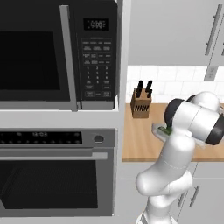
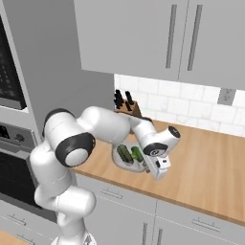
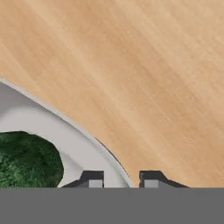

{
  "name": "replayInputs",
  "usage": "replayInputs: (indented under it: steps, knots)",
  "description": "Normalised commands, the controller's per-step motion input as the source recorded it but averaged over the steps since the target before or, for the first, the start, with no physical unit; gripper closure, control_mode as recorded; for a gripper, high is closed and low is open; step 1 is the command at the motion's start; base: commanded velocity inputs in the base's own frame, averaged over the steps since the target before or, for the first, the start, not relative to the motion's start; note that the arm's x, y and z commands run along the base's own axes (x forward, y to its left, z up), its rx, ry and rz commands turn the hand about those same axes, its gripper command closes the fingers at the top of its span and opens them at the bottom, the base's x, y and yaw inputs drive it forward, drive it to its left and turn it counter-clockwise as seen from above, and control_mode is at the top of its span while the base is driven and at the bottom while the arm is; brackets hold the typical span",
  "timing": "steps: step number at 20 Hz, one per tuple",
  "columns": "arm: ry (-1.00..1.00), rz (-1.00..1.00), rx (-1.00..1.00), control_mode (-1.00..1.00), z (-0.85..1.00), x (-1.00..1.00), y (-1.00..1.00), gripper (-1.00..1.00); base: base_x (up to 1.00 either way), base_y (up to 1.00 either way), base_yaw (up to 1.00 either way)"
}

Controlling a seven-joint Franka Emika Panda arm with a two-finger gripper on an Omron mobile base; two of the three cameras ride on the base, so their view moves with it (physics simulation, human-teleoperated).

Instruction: Take the meat container that has the chicken drumstick and place it on the second highest rack of the freezer. Then take the vegetable container that has the broccoli and cucumber and place it on the highest rack of the freezer.

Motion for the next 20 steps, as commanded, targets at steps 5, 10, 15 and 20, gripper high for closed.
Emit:
replayInputs:
  steps: [5, 10, 15, 20]
  knots:
    - [-0.22, 0.00, -0.09, -1.00, 0.34, -0.12, 0.11, 1.00, 0.00, 0.00, 0.00]
    - [-0.43, 0.00, -0.32, -1.00, 0.10, -0.23, 0.00, 1.00, 0.00, 0.00, 0.00]
    - [-0.32, 0.00, -0.26, -1.00, 0.34, -0.32, 0.00, 1.00, 0.00, 0.00, 0.00]
    - [-0.12, 0.00, -0.15, -1.00, 0.58, -0.32, 0.00, 1.00, 0.00, 0.00, 0.00]
